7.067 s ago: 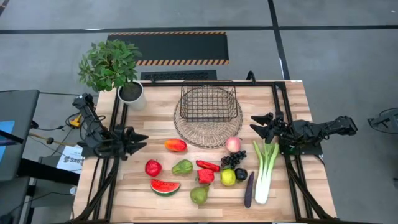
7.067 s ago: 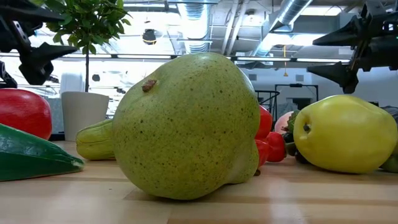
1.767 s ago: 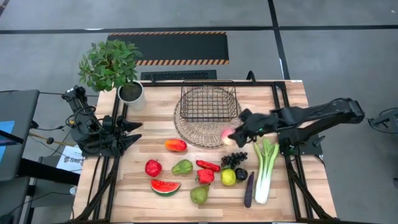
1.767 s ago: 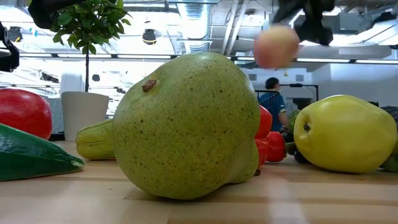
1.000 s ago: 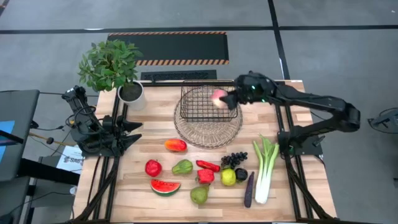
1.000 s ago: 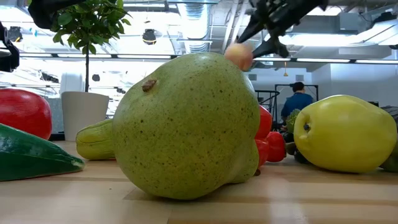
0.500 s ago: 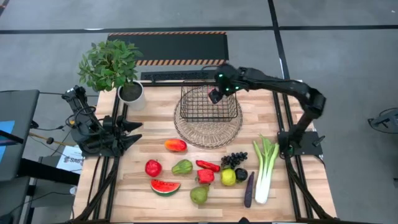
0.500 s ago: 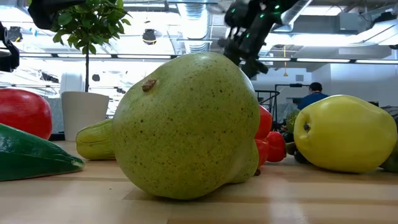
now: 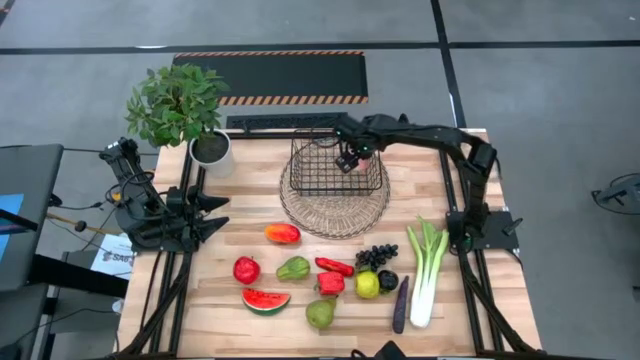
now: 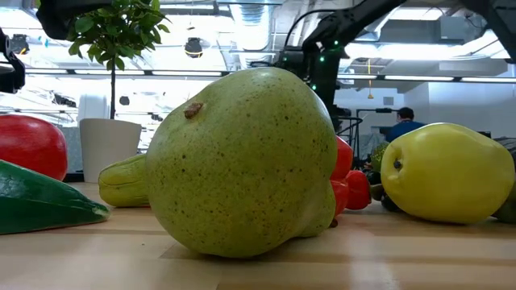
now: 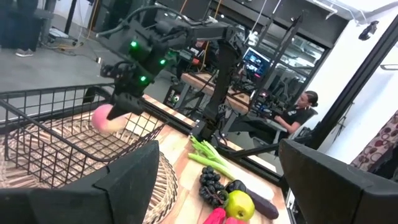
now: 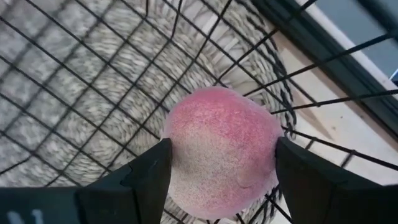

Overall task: Build produce basket
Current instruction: Put the pink peach into the black wire basket

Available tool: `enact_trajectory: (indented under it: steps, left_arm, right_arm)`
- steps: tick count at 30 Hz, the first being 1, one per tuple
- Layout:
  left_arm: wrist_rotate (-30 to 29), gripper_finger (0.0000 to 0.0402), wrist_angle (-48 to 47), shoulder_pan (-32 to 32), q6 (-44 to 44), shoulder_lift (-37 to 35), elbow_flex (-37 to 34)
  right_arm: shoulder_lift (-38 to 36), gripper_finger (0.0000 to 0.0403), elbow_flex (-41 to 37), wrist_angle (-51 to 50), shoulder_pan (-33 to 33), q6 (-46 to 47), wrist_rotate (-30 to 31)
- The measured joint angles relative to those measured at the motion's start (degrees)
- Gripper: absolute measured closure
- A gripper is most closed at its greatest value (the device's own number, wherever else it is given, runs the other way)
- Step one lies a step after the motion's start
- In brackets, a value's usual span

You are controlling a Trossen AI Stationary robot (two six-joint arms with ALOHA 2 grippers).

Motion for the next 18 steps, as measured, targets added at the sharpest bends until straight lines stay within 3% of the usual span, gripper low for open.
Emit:
enact_trajectory:
  steps: [18]
  left_arm:
    - [-0.13,0.0086,-0.05,-0.02,-0.66,0.00,0.00]
  right_arm:
    - [2.39,0.0132,0.00,0.79,0.36,-2.69,0.30]
